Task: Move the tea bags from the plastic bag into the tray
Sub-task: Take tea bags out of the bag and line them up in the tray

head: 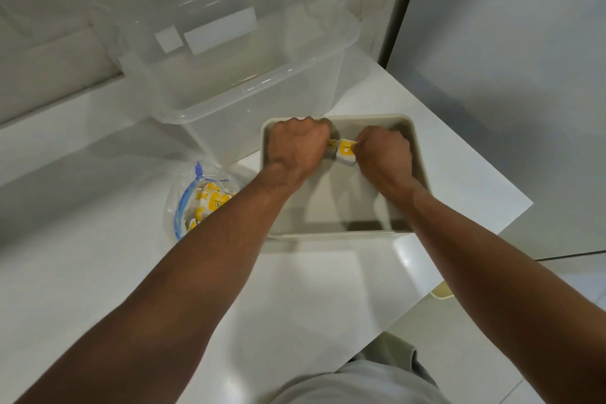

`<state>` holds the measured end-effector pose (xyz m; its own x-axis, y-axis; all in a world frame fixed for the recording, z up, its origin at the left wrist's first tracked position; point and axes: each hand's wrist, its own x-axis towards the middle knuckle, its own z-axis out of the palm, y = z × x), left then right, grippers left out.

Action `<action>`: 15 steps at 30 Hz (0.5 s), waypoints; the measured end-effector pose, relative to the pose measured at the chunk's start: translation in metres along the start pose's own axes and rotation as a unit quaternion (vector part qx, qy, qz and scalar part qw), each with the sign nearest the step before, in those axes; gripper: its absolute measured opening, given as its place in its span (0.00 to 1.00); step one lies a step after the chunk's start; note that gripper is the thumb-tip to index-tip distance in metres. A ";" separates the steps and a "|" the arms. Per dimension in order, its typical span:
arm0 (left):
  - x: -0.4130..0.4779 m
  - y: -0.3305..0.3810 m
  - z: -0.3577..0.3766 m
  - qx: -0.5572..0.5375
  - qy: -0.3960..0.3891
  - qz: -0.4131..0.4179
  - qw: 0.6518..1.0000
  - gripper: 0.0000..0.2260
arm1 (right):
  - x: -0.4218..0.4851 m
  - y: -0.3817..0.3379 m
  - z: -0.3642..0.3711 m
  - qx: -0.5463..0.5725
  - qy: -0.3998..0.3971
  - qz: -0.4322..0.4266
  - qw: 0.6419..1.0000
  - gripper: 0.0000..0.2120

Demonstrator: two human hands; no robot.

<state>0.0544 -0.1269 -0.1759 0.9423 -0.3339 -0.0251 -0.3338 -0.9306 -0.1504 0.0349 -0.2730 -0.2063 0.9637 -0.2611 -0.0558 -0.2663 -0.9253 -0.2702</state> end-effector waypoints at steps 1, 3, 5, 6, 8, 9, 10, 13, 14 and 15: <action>0.001 0.000 -0.001 0.002 -0.019 -0.010 1.000 0.07 | 0.000 0.001 0.000 -0.017 0.005 -0.006 1.000 0.09; 0.001 -0.001 0.000 0.011 -0.004 -0.026 1.000 0.13 | 0.000 0.002 -0.001 -0.033 0.011 -0.011 0.999 0.13; 0.001 -0.001 0.004 0.016 -0.002 -0.028 0.999 0.10 | -0.001 0.002 -0.003 -0.031 0.015 -0.012 0.999 0.15; -0.002 0.000 0.006 0.003 0.008 -0.025 1.000 0.10 | -0.003 0.001 -0.004 -0.024 0.018 -0.013 0.999 0.16; -0.009 0.001 0.004 -0.027 0.021 -0.007 0.999 0.14 | -0.007 0.004 -0.006 0.017 0.029 -0.020 0.999 0.14; -0.014 0.001 0.002 -0.029 0.027 0.000 0.999 0.15 | -0.010 0.005 -0.008 0.037 0.035 -0.025 0.998 0.13; -0.020 0.001 0.000 -0.027 0.023 0.010 0.999 0.16 | -0.013 0.007 -0.008 0.037 0.037 -0.036 0.998 0.12; -0.036 0.004 -0.002 -0.010 -0.039 0.061 0.997 0.16 | -0.020 0.009 -0.006 -0.038 -0.039 -0.076 0.996 0.11; -0.039 0.004 -0.002 -0.005 -0.061 0.065 0.996 0.16 | -0.020 0.008 -0.004 -0.048 -0.080 -0.083 0.992 0.11; -0.041 0.004 0.000 0.002 -0.077 0.063 0.995 0.16 | -0.021 0.008 -0.002 -0.052 -0.111 -0.089 0.988 0.12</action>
<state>0.0139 -0.1172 -0.1752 0.8864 -0.4200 -0.1945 -0.4489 -0.8825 -0.1402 0.0125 -0.2754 -0.2050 0.9728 -0.0361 -0.2288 -0.0820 -0.9775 -0.1944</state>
